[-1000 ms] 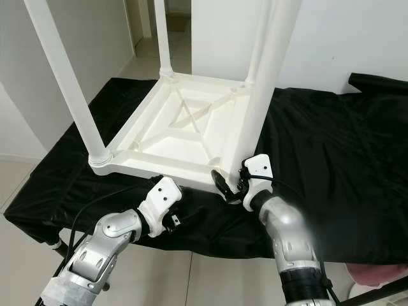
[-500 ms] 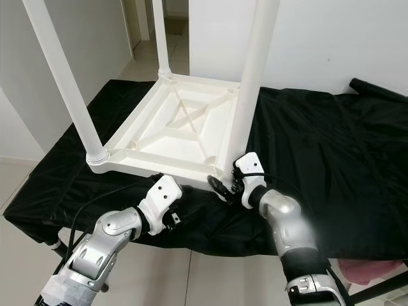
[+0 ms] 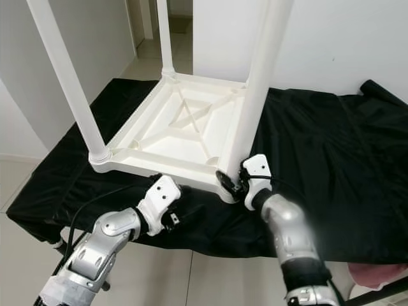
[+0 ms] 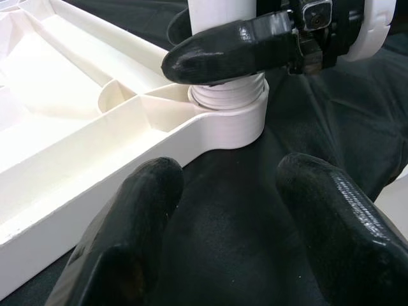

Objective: Building children table

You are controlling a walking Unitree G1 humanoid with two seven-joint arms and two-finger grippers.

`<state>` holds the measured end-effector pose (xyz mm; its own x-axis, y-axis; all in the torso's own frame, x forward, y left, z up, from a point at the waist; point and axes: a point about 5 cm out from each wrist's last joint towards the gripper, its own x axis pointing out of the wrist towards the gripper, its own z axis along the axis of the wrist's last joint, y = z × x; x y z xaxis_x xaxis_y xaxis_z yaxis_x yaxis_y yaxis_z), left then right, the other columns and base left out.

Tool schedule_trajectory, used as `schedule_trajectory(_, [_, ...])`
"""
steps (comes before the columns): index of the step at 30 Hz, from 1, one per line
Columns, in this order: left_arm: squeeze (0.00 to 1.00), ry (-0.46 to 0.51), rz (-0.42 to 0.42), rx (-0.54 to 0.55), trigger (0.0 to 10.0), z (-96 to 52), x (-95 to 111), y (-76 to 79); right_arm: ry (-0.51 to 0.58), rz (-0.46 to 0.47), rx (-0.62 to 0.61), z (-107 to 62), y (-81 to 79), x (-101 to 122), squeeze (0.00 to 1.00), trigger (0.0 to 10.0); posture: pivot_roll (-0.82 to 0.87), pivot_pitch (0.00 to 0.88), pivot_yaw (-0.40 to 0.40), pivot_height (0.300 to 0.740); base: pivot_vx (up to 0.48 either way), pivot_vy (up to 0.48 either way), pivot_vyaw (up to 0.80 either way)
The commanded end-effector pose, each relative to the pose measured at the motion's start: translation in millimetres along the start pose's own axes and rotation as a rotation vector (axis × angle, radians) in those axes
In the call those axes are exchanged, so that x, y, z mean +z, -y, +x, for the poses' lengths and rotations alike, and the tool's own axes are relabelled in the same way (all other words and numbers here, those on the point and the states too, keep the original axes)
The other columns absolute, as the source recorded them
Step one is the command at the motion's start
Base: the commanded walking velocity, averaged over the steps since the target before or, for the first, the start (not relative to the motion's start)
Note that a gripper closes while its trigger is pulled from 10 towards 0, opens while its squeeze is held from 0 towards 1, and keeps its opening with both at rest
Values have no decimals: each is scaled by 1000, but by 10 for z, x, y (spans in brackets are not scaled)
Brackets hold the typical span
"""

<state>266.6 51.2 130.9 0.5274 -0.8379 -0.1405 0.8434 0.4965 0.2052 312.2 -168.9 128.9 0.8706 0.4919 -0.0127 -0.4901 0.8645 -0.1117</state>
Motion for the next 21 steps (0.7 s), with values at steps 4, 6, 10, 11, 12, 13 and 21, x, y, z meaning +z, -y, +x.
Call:
schedule_trajectory(4, [0,-9,-6,32,10000,6,-19,-25,-22,57,-178,-37,-9,-70,0,10000,-14,13,46,740,0,0,0])
schedule_trajectory(6, [0,-9,-6,31,10000,6,-18,-28,-24,59,-228,-49,-6,-71,0,10000,-14,13,46,740,0,0,0])
schedule_trajectory(10, [0,-9,-6,28,10000,14,-19,-27,-7,97,-318,-78,-37,-59,0,10000,-18,13,47,740,0,0,0])
schedule_trajectory(11, [0,-9,-6,25,10000,20,-18,-23,-5,122,-371,-96,-62,-52,0,10000,-21,15,48,740,0,0,0])
schedule_trajectory(12, [0,-9,-6,25,10000,20,-18,-23,-5,122,-371,-96,-62,-52,0,10000,-21,15,48,740,0,0,0])
schedule_trajectory(13, [0,-8,-6,24,10000,23,-18,-20,-7,139,-424,-114,-82,-50,0,10000,-24,14,49,740,0,0,0])
schedule_trajectory(21, [0,-6,-6,23,10000,33,-15,-26,-25,216,-621,-131,-296,-72,0,10000,-26,14,46,740,0,0,0])
